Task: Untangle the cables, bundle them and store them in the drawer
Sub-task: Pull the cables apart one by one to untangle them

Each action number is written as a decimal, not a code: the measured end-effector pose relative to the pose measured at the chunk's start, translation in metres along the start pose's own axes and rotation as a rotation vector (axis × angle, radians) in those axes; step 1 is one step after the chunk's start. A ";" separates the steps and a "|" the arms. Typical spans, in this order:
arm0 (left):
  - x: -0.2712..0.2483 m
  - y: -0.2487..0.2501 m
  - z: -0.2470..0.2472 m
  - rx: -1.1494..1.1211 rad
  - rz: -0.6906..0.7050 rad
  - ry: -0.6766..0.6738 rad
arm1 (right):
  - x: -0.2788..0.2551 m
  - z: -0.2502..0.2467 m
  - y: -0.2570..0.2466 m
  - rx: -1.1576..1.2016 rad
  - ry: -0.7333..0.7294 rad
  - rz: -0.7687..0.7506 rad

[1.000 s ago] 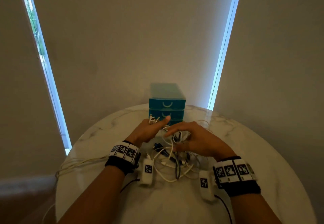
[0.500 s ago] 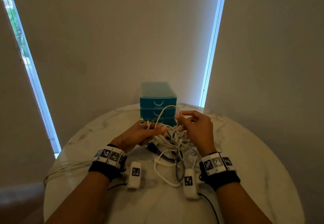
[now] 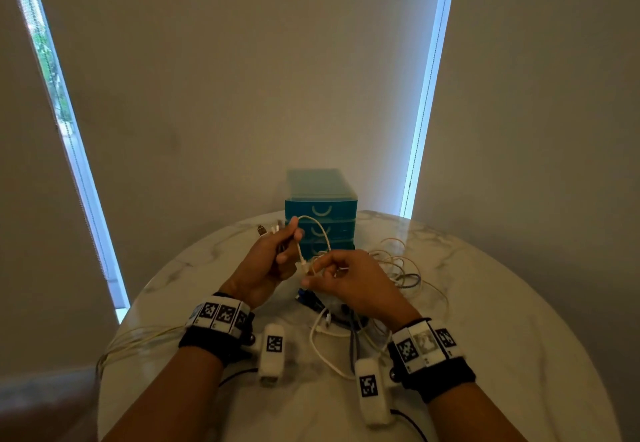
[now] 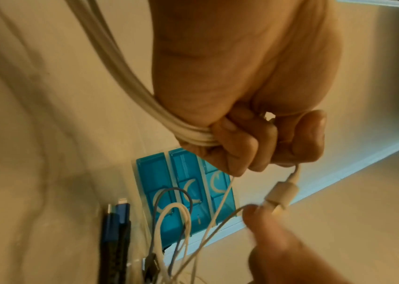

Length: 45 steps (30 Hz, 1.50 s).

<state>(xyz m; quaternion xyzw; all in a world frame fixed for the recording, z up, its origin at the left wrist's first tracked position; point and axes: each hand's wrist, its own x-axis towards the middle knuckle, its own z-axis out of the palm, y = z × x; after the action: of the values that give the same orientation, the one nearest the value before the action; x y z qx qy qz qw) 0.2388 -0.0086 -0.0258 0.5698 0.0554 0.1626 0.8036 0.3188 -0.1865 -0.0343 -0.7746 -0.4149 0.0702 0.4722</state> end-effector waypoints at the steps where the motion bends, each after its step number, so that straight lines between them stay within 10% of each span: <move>1: 0.000 0.001 -0.002 -0.057 0.015 0.002 | 0.001 -0.001 0.002 0.007 0.021 0.011; 7: 0.005 0.000 -0.010 -0.209 0.066 0.023 | 0.001 -0.009 -0.001 -0.018 0.289 0.143; 12: 0.003 -0.002 -0.002 -0.122 0.026 0.006 | -0.003 0.010 -0.009 -0.007 0.217 -0.215; 17: 0.005 -0.003 -0.003 -0.124 0.029 -0.018 | -0.002 0.002 -0.011 0.087 0.420 -0.261; 23: 0.007 -0.003 -0.004 -0.108 0.028 -0.010 | -0.004 0.006 -0.010 0.059 0.189 -0.129; 32: 0.010 -0.005 -0.013 0.003 0.013 0.069 | -0.002 -0.047 -0.034 0.311 0.797 -0.183; 39: 0.012 -0.007 -0.017 0.056 0.004 0.138 | 0.014 -0.106 -0.056 -0.300 0.228 0.049; 42: 0.011 -0.007 -0.017 0.075 0.013 0.154 | 0.020 -0.131 -0.095 -0.521 0.352 0.014; 45: 0.011 -0.005 -0.019 0.067 0.032 0.164 | 0.015 -0.147 -0.142 -0.194 0.572 -0.291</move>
<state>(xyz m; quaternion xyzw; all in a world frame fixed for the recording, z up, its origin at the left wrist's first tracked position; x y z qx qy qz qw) 0.2451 0.0102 -0.0359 0.5818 0.1174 0.2199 0.7742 0.3208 -0.2451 0.1621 -0.7369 -0.3766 -0.2583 0.4985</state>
